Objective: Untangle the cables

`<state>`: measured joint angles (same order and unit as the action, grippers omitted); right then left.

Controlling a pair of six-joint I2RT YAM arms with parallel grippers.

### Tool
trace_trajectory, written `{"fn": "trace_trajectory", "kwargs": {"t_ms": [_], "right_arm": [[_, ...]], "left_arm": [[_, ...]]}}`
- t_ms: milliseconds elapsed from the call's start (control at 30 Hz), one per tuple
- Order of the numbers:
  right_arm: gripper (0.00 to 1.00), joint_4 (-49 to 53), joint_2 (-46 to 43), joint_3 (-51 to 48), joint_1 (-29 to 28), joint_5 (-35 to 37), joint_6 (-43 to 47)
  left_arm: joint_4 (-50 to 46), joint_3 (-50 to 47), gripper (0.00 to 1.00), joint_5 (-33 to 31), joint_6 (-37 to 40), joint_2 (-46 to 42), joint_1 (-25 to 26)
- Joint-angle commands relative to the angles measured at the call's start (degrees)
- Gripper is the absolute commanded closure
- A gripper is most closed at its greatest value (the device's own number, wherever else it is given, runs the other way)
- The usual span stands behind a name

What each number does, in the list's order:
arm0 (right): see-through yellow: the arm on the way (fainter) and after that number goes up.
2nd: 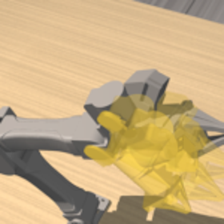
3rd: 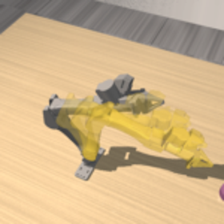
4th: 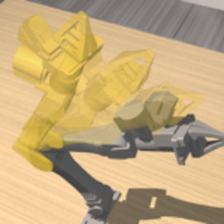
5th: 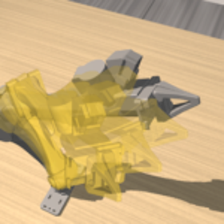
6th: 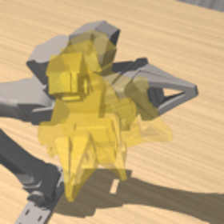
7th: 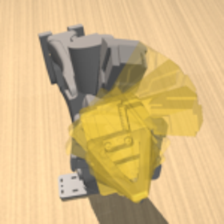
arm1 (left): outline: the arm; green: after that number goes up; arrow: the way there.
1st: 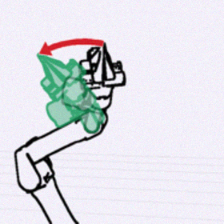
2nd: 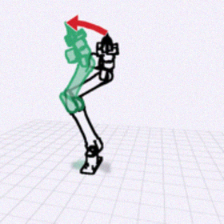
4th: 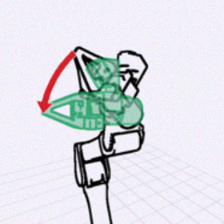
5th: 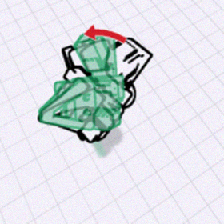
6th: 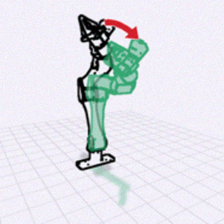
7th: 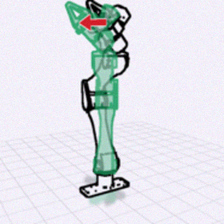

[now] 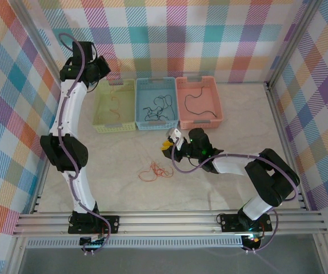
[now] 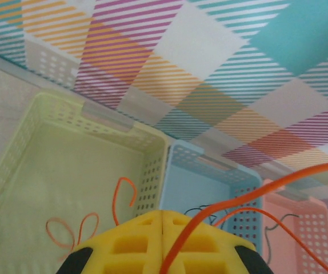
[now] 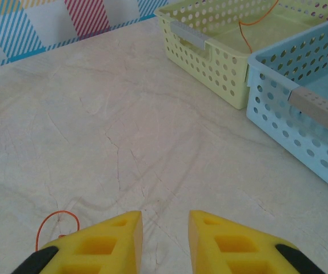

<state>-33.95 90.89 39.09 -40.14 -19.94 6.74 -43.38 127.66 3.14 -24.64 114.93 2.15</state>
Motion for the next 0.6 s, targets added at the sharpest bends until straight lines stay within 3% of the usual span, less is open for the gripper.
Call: {"fn": "trace_trajectory", "kwargs": {"t_ms": [0, 167, 367, 567], "right_arm": [[0.71, -1.5, -1.1, -0.3, 0.1, -0.5, 0.8], [0.71, -1.3, -1.1, -0.2, 0.1, -0.6, 0.9], [0.7, -1.0, -1.2, -0.2, 0.1, -0.5, 0.8], [0.69, -0.3, -1.0, 0.2, 0.1, -0.6, 0.9]], "left_arm": [[-0.3, -0.1, 1.0, -1.3, -0.3, 2.7, -0.4], [0.2, -4.8, 1.0, -1.5, -0.7, 5.8, -0.4], [-5.8, -0.6, 1.0, 0.1, -0.5, 12.0, -2.0], [-8.7, 0.1, 0.89, 0.6, -1.5, 14.7, -2.2]]}}
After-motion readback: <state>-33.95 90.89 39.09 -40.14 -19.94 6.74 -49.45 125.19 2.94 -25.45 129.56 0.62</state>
